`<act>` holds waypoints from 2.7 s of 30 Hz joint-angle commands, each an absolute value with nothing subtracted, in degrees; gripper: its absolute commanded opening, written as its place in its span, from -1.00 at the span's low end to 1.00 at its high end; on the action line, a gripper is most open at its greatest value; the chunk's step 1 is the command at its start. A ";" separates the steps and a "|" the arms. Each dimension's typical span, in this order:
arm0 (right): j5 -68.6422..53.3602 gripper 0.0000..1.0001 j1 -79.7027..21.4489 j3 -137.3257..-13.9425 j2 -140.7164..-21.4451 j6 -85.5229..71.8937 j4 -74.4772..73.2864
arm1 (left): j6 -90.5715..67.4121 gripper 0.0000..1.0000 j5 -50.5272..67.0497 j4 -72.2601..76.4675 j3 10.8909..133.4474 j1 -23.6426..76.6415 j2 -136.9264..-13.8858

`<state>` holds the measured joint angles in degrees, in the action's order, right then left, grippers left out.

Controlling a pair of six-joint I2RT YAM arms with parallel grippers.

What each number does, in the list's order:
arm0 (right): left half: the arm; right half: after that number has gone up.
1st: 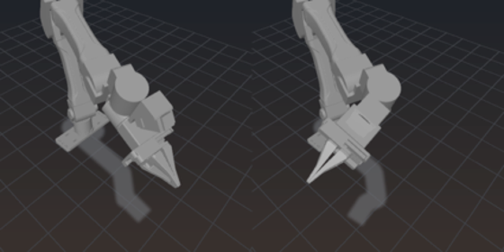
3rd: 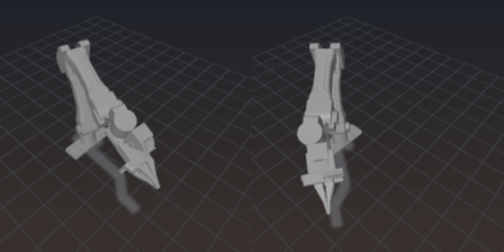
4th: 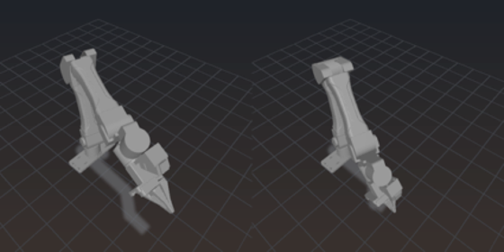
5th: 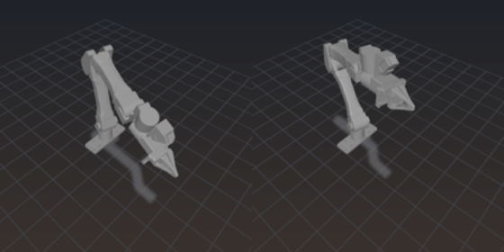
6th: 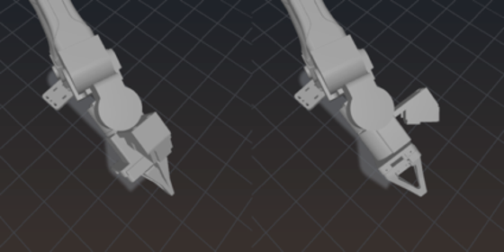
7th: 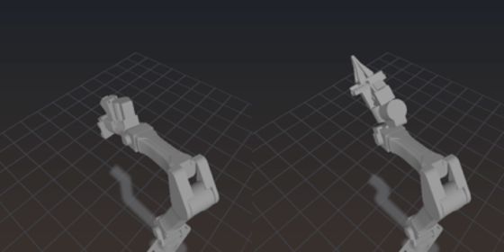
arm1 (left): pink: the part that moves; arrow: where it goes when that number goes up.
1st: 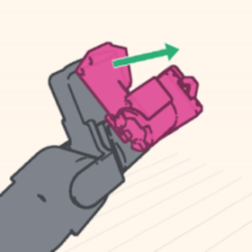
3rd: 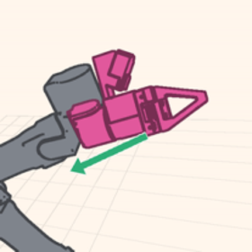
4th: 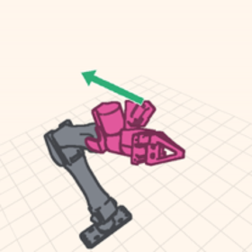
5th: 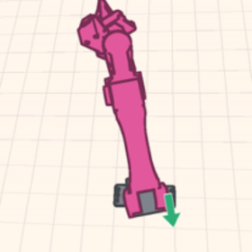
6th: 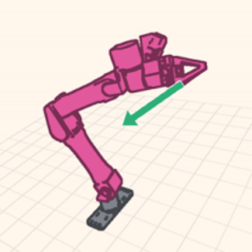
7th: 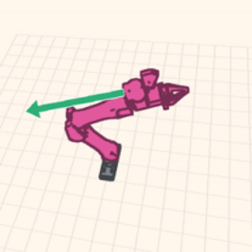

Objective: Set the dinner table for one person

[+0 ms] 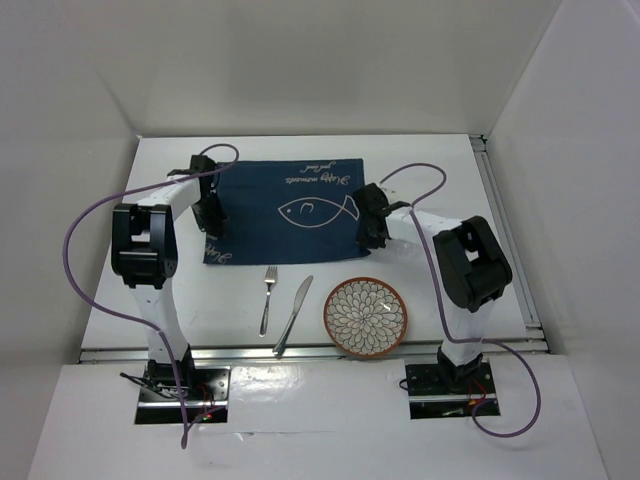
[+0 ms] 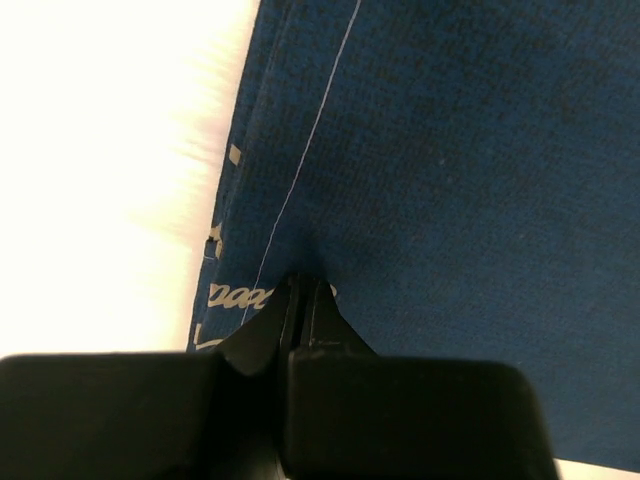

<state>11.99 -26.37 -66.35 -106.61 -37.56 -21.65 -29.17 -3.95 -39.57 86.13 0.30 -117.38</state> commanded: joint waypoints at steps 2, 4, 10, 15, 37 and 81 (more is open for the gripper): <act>16.25 -1.00 -26.28 -63.72 -103.37 -39.11 -26.54 | -30.59 -1.00 -3.34 -37.71 86.91 2.11 -120.23; 16.96 -1.00 -25.75 -63.72 -102.58 -39.11 -26.54 | -30.59 -1.00 -2.73 -37.71 87.97 3.42 -121.46; 20.65 -1.00 -25.23 -65.30 -102.65 -39.11 -29.61 | -30.59 -1.00 -2.20 -38.41 90.70 5.27 -123.31; 21.27 -1.00 -23.99 -64.17 -102.66 -39.11 -29.62 | -31.20 -1.00 -3.42 -39.02 89.57 5.89 -122.17; 21.97 -1.00 -23.99 -60.21 -99.40 -40.25 -29.62 | -31.82 -1.00 -9.22 -39.37 81.38 6.42 -110.92; 11.35 0.75 -2.38 -60.82 -81.55 -30.76 -31.65 | -30.06 -0.73 -6.77 -43.24 76.55 15.03 -81.47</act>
